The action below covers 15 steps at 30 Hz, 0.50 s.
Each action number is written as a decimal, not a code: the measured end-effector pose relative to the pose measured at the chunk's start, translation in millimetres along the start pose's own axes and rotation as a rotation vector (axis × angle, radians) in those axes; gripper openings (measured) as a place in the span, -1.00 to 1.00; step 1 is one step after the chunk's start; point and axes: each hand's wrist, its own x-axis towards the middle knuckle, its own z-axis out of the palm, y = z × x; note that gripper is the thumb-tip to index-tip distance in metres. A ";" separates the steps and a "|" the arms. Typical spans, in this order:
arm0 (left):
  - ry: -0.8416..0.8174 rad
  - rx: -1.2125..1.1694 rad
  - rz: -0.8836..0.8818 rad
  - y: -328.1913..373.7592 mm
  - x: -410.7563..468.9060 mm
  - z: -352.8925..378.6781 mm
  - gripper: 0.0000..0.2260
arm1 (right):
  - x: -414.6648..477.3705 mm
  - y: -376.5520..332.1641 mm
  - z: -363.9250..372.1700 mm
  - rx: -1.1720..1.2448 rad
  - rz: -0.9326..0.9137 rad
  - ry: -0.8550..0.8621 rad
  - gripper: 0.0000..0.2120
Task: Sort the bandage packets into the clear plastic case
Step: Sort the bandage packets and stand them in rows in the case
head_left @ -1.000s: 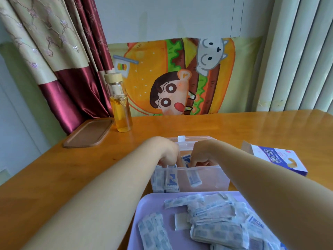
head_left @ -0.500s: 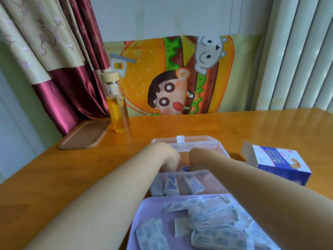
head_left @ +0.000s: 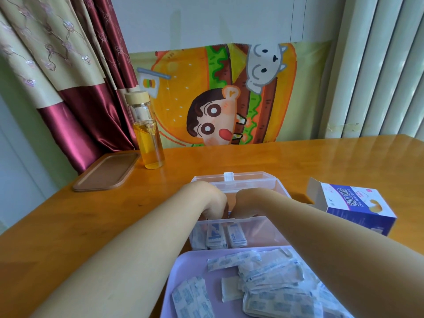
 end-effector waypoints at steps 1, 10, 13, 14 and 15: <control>0.004 0.004 0.004 0.3 -1.1 -0.7 -0.63 | 1.7 0.3 0.5 0.013 0.009 -0.004 -0.56; 0.015 -0.035 -0.014 1.3 -2.7 -0.5 -0.60 | 10.6 4.5 4.1 0.085 0.019 -0.021 -0.56; 0.050 -0.024 -0.017 0.9 -2.6 1.2 -0.63 | 10.1 4.7 4.1 0.074 0.013 -0.003 -0.57; 0.070 -0.023 -0.025 -0.1 -2.5 1.7 -0.66 | 10.3 5.8 3.9 0.084 0.021 0.010 -0.57; 0.092 -0.022 -0.037 -1.3 -3.4 2.2 -0.68 | 9.7 6.8 3.7 0.108 0.041 0.019 -0.56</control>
